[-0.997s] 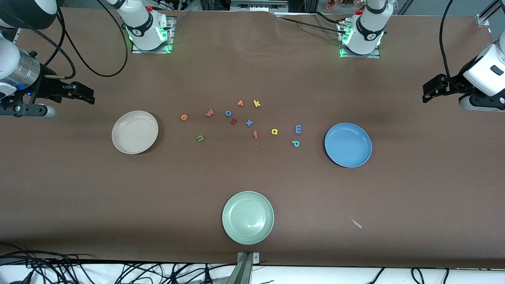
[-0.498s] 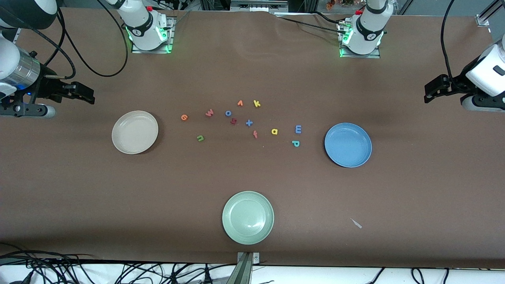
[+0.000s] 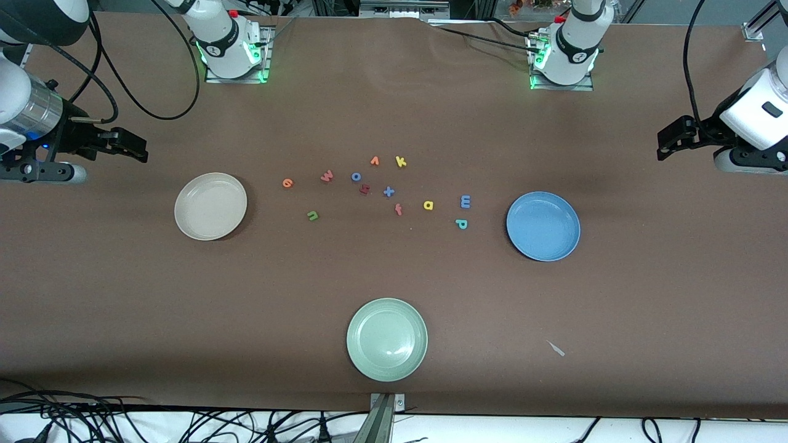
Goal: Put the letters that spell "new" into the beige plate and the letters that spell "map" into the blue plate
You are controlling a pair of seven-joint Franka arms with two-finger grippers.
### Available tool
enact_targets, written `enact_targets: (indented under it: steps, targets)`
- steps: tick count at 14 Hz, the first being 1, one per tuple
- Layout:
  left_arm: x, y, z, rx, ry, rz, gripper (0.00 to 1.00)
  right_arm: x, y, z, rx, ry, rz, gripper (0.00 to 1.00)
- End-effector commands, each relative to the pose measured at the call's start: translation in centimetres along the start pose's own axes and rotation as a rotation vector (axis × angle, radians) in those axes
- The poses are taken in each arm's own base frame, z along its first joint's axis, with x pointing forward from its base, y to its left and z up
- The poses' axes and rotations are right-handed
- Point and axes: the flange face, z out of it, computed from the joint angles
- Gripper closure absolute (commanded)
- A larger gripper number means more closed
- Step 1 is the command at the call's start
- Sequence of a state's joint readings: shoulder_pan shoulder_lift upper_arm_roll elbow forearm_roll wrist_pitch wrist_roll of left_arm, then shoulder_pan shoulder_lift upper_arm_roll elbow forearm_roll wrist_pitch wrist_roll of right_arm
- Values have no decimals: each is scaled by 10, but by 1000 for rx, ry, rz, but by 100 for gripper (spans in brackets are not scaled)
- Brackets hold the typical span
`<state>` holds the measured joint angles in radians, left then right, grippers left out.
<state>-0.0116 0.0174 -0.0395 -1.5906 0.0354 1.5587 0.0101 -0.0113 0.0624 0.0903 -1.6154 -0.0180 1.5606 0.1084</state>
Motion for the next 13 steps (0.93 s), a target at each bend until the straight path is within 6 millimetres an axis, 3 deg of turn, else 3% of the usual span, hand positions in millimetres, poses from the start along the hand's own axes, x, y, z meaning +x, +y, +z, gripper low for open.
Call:
enact_targets:
  steps: [1,10,13]
  targets:
    - [2,0,-7,10,0,-9,0,-3,0,-2,-17,-4,5,0]
    - [2,-7,-11,8,9,-6,0,-3,0,-1,-17,-5,6,0]
    - [2,-7,-11,8,7,-6,0,-2,-12,2,-14,-11,-15,0]
